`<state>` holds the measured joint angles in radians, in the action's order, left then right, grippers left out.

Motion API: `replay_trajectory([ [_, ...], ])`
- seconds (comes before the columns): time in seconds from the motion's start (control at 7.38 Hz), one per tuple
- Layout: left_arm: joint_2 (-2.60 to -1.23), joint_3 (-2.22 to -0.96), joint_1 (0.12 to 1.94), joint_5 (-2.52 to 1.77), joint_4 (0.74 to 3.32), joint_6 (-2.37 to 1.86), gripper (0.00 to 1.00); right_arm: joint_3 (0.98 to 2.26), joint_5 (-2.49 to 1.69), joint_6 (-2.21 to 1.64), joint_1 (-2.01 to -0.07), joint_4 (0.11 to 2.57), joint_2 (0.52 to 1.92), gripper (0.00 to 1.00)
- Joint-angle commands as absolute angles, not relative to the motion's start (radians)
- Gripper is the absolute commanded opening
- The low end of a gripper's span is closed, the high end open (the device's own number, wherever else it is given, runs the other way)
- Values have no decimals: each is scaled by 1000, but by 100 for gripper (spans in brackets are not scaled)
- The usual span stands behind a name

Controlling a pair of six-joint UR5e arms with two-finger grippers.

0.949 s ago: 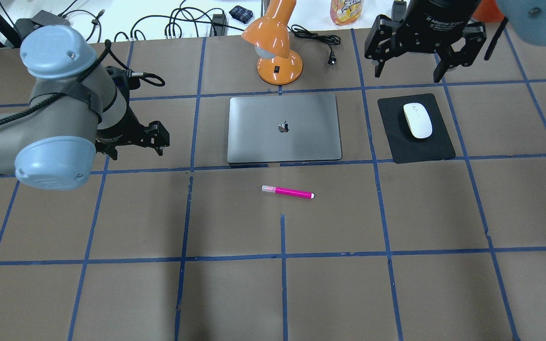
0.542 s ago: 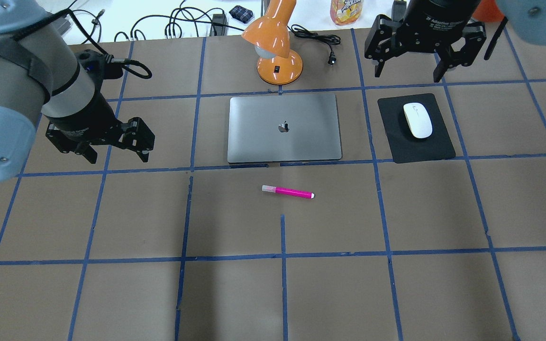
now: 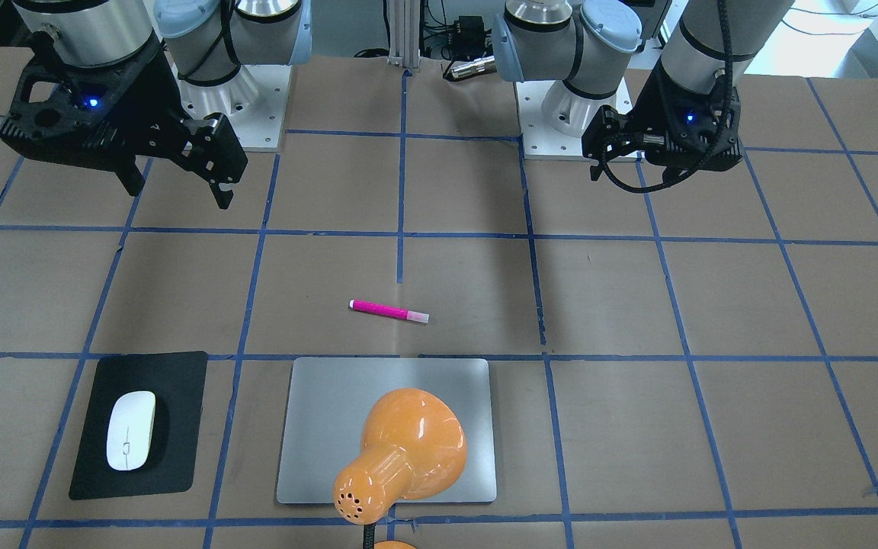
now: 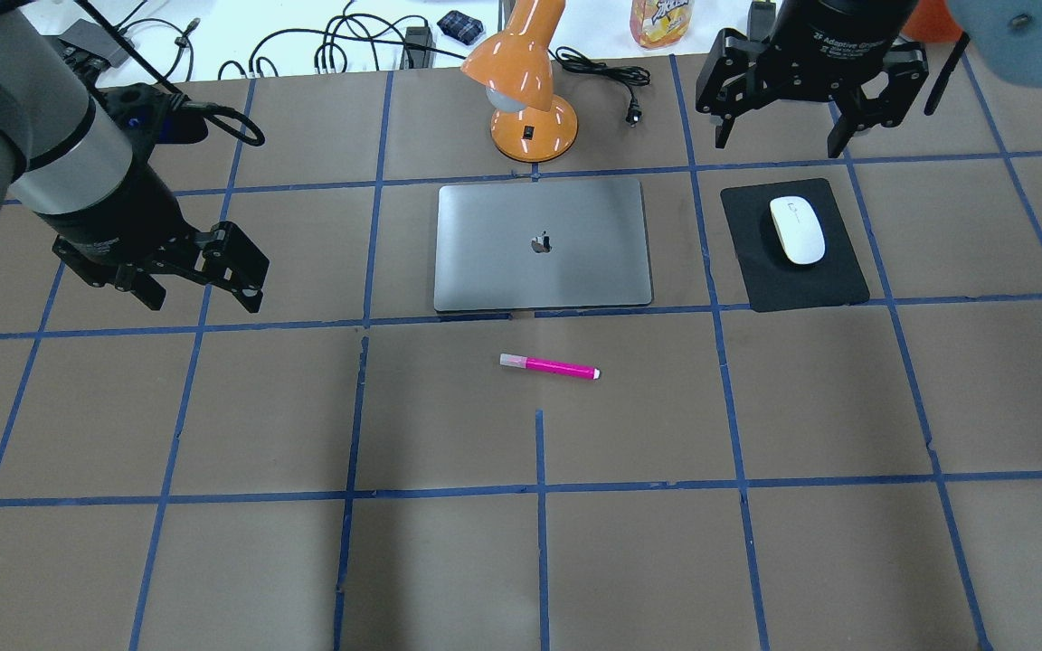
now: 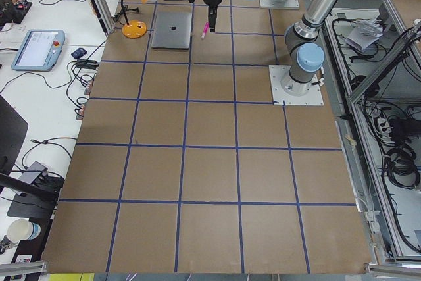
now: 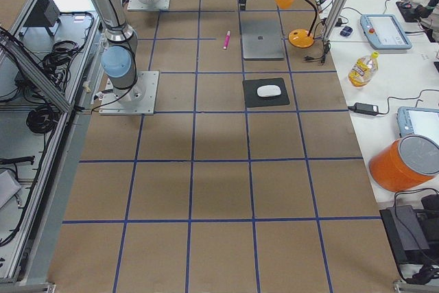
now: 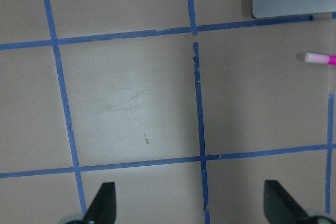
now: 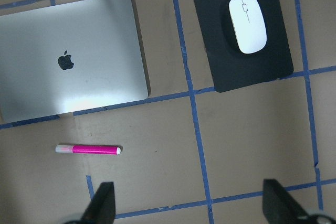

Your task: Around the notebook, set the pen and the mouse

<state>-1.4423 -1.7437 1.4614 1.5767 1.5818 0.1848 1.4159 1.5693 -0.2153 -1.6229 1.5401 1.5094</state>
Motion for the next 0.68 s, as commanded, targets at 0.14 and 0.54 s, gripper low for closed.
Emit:
replay_trajectory([
  [0.14, -1445, -1717, 1465, 1599, 1589, 158, 100, 1416, 1569, -213, -1623, 1539, 1509, 100],
  [0.54, -1463, -1712, 1492, 1594, 1589, 88, 100, 1416, 1569, -213, -1623, 1539, 1509, 100],
])
